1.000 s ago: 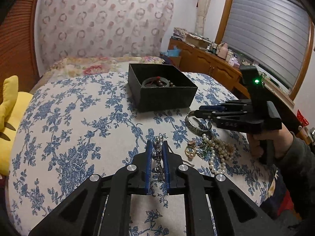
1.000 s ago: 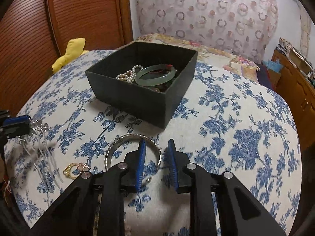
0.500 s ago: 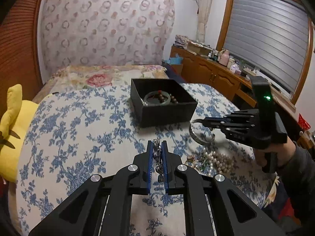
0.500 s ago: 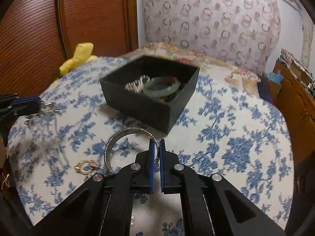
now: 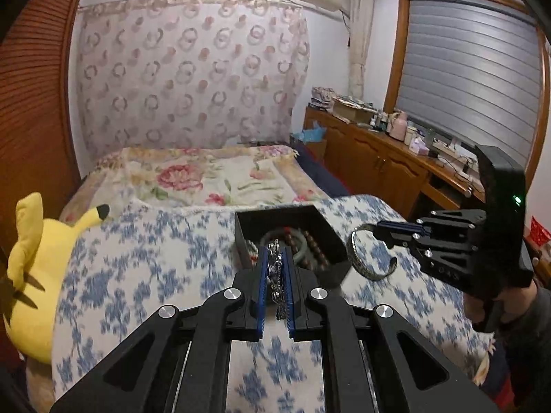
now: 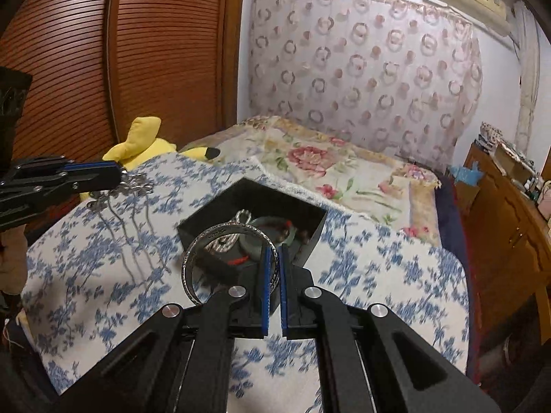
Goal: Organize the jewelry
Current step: 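Lower the brooch into the box with the left tool while the right tool lowers the bangle in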
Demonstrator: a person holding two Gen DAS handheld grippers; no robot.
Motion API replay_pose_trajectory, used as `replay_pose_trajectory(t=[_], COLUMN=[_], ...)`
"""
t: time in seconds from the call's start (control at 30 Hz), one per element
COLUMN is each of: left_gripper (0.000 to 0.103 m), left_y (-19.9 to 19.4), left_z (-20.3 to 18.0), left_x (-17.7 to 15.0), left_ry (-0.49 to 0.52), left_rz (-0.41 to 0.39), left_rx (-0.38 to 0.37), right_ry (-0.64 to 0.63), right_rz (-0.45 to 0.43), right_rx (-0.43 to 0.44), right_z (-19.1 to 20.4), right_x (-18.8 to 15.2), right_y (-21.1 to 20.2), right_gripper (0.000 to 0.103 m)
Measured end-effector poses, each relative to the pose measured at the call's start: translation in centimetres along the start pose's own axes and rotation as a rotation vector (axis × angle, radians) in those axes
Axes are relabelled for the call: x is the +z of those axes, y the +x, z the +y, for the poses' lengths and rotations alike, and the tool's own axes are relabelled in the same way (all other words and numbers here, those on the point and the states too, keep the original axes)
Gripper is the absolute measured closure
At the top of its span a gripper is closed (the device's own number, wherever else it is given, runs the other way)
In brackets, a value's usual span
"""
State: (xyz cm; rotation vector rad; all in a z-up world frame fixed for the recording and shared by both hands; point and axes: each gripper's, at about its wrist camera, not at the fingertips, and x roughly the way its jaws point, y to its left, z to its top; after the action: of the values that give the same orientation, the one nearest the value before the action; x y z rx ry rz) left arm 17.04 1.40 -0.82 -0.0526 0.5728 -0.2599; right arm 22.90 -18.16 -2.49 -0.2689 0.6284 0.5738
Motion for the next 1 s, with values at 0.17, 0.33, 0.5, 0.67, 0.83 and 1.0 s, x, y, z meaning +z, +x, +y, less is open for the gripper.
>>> replay_pose_trajectory(t=[0.17,0.33,0.5,0.67,0.83,1.0], left_gripper=[0.095,0.095,0.095,0.095,0.095,0.096], left_y=[2.3,4.3,6.4,8.7,9.8,10.5], left_z=[0.2,0.4,0.6,1.0,1.3,0.8], left_x=[2.1,2.7,2.5,2.3,2.6,3.2], left_ry=[-0.003,-0.012,-0.017,-0.038,-0.048,-0.028], left_rz=[-0.003,0.014,0.035,0.067,0.072,0.074], left_rx=[0.018,0.025,0.026,0.032,0.038,0.046], right_ry=[0.002,0.005,0.019,0.028,0.022,0.041], right_rz=[-0.001,0.004,0.019,0.032,0.056,0.075], right_rx=[-0.018,-0.037,-0.045,-0.05,-0.063,-0.068], right_z=[-0.5,-1.0,-1.7,-2.2,-2.4,-2.7], right_x=[1.4,1.9,2.1,2.4,2.6,2.4], right_y=[1.1,2.1,3.0,4.3,5.6,6.7], right_gripper=[0.098,0.098,0.098,0.098,0.098,0.098])
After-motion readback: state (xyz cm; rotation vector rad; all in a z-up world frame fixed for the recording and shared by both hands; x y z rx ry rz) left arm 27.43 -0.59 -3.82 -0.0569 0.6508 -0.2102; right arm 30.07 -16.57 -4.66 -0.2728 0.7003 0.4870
